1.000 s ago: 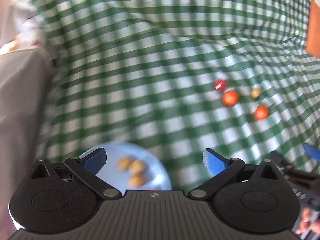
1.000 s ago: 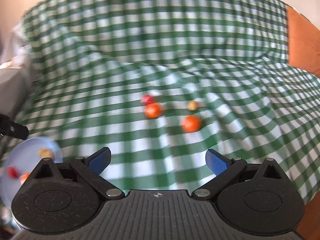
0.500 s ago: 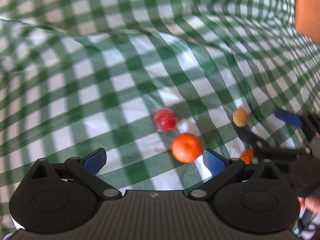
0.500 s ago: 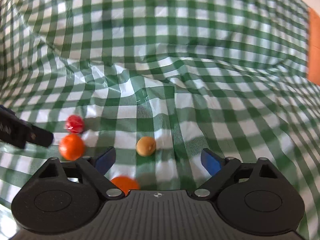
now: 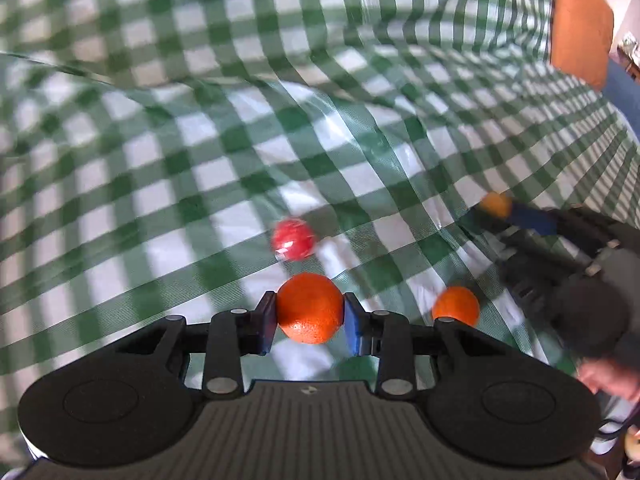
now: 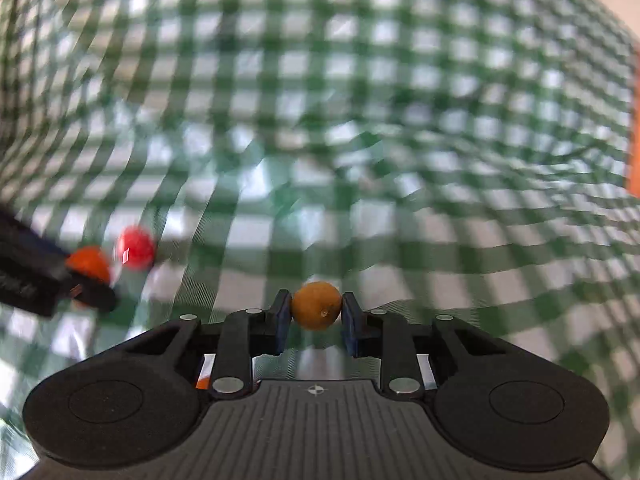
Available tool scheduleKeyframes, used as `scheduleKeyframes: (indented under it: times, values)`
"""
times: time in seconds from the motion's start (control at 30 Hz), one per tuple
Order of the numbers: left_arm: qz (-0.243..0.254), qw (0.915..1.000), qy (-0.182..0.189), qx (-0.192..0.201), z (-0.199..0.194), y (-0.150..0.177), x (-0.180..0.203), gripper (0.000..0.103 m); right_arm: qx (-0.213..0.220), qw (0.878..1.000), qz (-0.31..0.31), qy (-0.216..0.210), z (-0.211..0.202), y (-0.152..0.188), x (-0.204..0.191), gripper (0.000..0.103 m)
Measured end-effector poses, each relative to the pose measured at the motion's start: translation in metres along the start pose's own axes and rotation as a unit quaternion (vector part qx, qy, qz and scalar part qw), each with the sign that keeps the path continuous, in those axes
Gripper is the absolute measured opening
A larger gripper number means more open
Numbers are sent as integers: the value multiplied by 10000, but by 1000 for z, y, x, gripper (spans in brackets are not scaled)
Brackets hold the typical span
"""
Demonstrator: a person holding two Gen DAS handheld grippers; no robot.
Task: Organize fruits
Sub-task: 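Grasp a yellow fruit with the right gripper while the left gripper grasps an orange, then carry the yellow fruit and orange over the blue plate with both grippers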
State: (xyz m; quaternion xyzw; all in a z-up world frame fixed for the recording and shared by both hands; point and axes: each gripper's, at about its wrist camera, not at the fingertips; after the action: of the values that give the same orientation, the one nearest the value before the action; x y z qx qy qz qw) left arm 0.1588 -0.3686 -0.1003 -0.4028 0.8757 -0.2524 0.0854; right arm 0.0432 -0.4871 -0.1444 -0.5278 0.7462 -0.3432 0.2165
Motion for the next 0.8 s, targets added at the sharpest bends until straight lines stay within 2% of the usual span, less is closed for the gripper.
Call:
scheduleKeyframes:
  times: [0.17, 0.33, 0.5, 0.63, 0.8]
  values:
    - [-79, 9991, -381, 174, -86, 43, -26, 38, 616, 9976, 302, 120, -86, -12, -2, 28]
    - [-413, 9967, -692, 89, -170, 107, -65, 38, 878, 9950, 285, -384, -175, -3, -46, 28]
    - [-773, 9896, -1212, -52, -231, 170, -102, 38, 687, 9903, 365, -1147, -240, 12, -110, 28]
    - [-1130, 9850, -1304, -25, -269, 215, -132, 38, 424, 9820, 355, -1807, -278, 21, -165, 28]
    - [-1438, 9794, -1407, 194, -302, 253, -154, 38, 450, 9748, -206, -2175, -322, 28, -227, 28]
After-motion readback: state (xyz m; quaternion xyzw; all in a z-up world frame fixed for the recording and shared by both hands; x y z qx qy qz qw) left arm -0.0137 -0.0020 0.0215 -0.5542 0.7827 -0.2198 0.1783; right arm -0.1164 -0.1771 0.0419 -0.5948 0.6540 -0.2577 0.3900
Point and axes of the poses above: each gripper's, at about its wrist camera, not at the fingertips, and z roughly the way its jaws point, x to its right, y to its underside, and after that the axes turned 3 degrees about -z, right-handed
